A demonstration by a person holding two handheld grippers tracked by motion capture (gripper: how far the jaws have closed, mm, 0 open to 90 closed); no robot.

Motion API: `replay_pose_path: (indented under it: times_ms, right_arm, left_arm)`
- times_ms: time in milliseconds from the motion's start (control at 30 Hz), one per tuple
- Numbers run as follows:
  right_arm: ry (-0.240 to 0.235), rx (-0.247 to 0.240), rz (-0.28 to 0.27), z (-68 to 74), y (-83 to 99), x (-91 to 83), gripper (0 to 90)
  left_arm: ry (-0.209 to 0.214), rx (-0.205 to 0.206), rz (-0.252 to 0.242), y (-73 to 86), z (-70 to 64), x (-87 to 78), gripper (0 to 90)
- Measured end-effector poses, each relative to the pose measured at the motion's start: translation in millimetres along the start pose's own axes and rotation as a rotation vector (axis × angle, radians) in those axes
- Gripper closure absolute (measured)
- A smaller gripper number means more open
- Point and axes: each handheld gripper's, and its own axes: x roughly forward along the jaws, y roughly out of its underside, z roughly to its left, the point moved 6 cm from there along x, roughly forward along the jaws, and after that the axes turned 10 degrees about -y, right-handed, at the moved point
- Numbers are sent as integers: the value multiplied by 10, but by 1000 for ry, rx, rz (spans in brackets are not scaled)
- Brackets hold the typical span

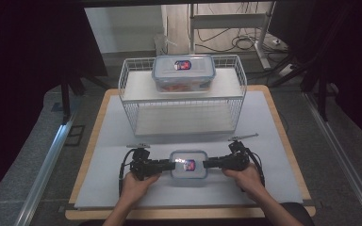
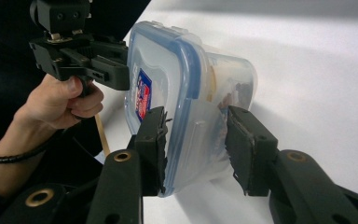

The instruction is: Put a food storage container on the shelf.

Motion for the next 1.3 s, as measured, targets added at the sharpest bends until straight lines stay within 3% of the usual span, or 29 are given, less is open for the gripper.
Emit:
replay_pose_path:
  times_ms: [133,267,333,467,667,833,1000,1167,1300]
  right_arm:
    - [2,-7,2,5,-5,4,587]
    - [0,-6,2,-12,-4,4,588]
    - [-4,-7,3,0,-11,6,588]
    - [-5,-3,4,-9,-2,5,588]
    - [-17,8,-18,23,-25,-7,589]
    - [-65,-7,-68,165,-145,-84,590]
    - [-45,-63,-88,342,-340,-199,590]
    - [-25,-130,-120,568,-683,-373,588]
    - [-18,-170,-149,741,-1012,-497,586]
  left_arm:
    - [23,-25,7,6,43,16,487]
    - [80,-29,24,15,32,48,531]
    - [70,-44,20,15,23,65,501]
    - [106,-76,16,16,36,40,545]
    - [119,-83,-7,-46,5,-37,556]
    - [143,-61,-66,-229,-109,-233,585]
    - [123,-11,-83,-474,-238,-339,581]
    - [100,47,-116,-856,-416,-519,577]
    - [82,78,-143,-1250,-543,-697,576]
